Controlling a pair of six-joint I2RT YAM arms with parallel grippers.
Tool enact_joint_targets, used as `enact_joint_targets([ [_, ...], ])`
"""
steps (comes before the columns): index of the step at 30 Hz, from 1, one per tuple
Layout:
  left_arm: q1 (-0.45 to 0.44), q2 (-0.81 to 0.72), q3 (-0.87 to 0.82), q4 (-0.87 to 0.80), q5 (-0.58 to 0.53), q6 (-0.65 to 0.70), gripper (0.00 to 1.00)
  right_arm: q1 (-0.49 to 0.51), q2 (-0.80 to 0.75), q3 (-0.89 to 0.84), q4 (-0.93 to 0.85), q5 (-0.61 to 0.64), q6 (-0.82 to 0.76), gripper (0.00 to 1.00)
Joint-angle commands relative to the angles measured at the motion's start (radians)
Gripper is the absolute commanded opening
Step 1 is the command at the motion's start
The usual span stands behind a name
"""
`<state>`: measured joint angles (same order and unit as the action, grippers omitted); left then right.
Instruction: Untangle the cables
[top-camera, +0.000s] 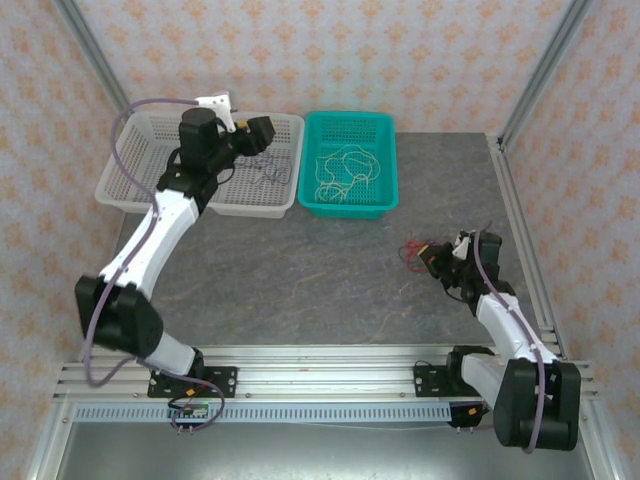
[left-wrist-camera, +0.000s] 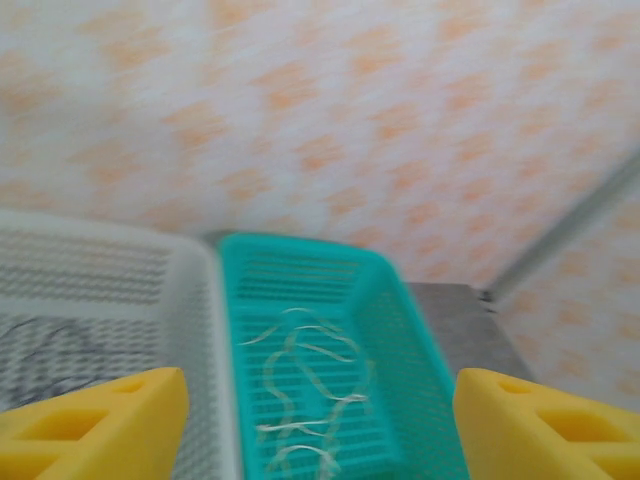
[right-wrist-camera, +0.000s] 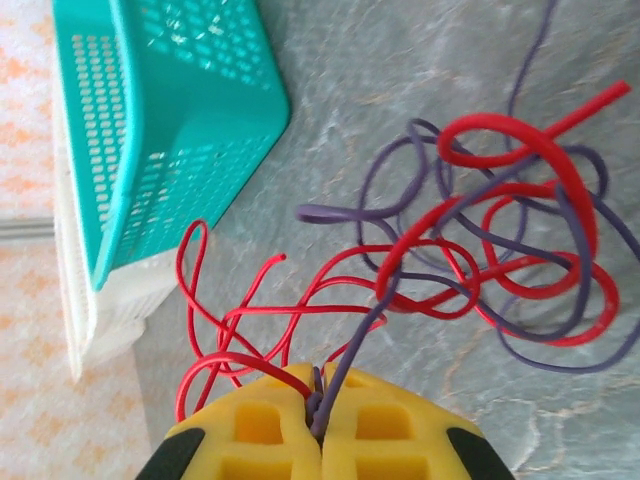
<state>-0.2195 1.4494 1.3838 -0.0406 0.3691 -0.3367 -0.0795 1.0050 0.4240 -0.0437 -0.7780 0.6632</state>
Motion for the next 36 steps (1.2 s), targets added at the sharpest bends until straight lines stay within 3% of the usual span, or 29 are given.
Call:
enact_joint_targets([
  [1, -0.086, -0.067, -0.082, -0.053, 0.025, 0.089, 0.72, 0.026, 0.008, 0.065, 0.075, -0.103, -0.009, 0.0],
  [7, -0.22, -0.178, -0.273, -0.072, 0.072, 0.169, 0.72, 0.089, -0.002, 0.134, 0.112, -0.248, -0.048, 0.0],
  [12, -0.234, -0.188, -0.408, 0.015, 0.165, 0.099, 0.72, 0.131, -0.023, 0.232, 0.003, -0.363, -0.129, 0.0],
  [15, -0.235, -0.163, -0.457, 0.067, 0.27, 0.124, 0.72, 0.165, -0.049, 0.277, -0.035, -0.374, -0.153, 0.0],
  [20, -0.241, -0.061, -0.501, 0.248, 0.466, 0.117, 0.71, 0.219, -0.079, 0.319, 0.029, -0.357, -0.108, 0.0],
  [29, -0.34, 0.222, -0.431, 0.708, 0.598, -0.138, 0.72, 0.293, -0.062, 0.403, 0.082, -0.362, -0.09, 0.0],
  [32, -0.358, 0.29, -0.401, 0.754, 0.649, -0.165, 0.72, 0.293, -0.063, 0.425, 0.083, -0.35, -0.092, 0.0],
  [36, -0.382, 0.318, -0.367, 0.667, 0.644, -0.101, 0.72, 0.292, -0.061, 0.441, 0.131, -0.337, -0.064, 0.0],
])
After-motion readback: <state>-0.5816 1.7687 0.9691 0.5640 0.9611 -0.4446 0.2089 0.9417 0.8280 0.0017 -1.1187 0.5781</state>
